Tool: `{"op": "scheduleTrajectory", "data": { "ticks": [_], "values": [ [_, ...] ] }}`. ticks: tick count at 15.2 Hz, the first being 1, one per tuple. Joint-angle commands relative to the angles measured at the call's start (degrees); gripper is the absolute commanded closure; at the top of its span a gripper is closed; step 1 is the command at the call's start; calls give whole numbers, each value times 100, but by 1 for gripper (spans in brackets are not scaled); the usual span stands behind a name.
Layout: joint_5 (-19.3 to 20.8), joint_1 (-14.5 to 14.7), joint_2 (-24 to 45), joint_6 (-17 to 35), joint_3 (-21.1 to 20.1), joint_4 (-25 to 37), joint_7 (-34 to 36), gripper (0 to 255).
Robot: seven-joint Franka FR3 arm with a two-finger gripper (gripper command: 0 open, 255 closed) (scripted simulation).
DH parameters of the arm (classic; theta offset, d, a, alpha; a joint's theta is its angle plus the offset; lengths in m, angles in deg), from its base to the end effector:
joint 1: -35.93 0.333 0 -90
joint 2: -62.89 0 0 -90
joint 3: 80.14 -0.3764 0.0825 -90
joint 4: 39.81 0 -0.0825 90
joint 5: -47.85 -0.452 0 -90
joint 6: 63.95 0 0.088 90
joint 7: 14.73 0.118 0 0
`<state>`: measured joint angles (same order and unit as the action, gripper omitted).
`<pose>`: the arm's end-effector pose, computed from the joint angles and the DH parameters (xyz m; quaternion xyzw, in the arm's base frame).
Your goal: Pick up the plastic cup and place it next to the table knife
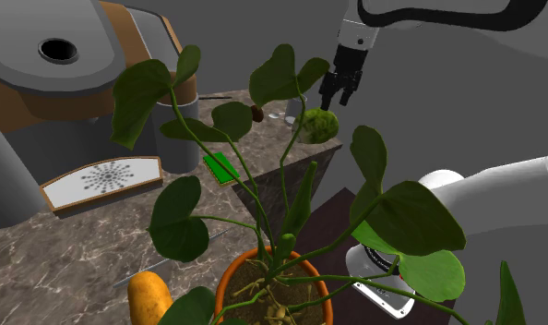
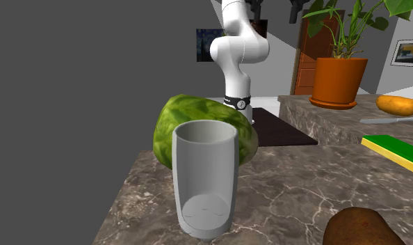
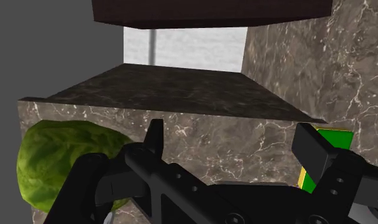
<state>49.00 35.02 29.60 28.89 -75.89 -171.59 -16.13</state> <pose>0.3957 -0.0433 0.5809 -0.9984 0.0247 0.0493 0.0129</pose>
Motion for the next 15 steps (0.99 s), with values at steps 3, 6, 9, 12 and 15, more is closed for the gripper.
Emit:
{"op": "scheduleTrajectory", "data": {
  "ticks": [3, 6, 9, 12, 15],
  "values": [
    [68, -72, 789, 526, 206, 289, -200, 0],
    [74, -118, 1394, 830, 354, 607, -356, 0],
    [40, -165, 2014, 1081, 490, 989, -519, 0],
    [-32, -219, 2646, 1277, 612, 1435, -687, 0],
    [-139, -286, 3290, 1412, 715, 1949, -858, 0]
  ]
}}
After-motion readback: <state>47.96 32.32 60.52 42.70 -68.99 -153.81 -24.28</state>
